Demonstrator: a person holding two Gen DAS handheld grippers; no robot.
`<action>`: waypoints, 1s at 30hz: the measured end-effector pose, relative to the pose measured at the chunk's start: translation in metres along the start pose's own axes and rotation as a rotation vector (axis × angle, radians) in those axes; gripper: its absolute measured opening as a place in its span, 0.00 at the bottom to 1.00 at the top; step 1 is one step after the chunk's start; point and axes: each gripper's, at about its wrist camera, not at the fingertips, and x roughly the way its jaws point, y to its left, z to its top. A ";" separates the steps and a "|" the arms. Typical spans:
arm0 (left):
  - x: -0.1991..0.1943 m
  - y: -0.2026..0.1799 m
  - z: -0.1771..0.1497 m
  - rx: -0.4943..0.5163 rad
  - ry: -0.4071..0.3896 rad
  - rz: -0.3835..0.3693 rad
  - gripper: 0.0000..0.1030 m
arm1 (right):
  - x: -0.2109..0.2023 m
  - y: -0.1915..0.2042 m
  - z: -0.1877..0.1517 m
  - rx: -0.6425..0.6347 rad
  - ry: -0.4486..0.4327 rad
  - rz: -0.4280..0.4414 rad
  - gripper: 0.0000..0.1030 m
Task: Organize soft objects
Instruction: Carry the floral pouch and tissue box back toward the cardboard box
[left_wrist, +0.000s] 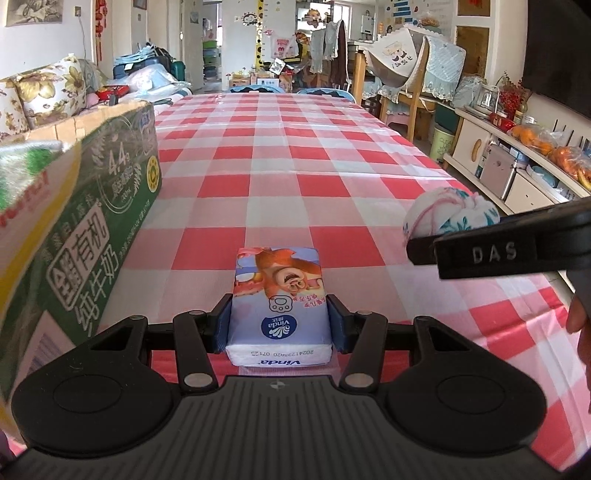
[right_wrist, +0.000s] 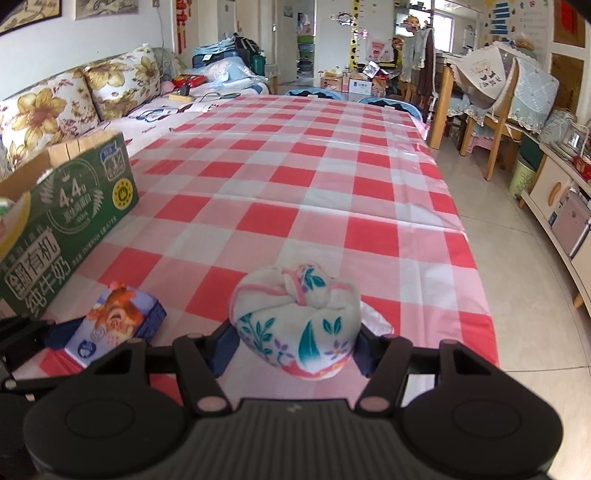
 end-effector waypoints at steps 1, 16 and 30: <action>-0.003 -0.001 -0.001 0.005 -0.001 0.001 0.62 | -0.003 0.000 0.000 0.006 -0.002 -0.003 0.60; -0.047 0.005 0.014 0.046 -0.052 -0.011 0.62 | -0.056 0.011 0.003 0.085 -0.069 -0.009 0.60; -0.080 0.025 0.031 0.081 -0.131 0.007 0.62 | -0.092 0.030 0.006 0.154 -0.150 0.015 0.60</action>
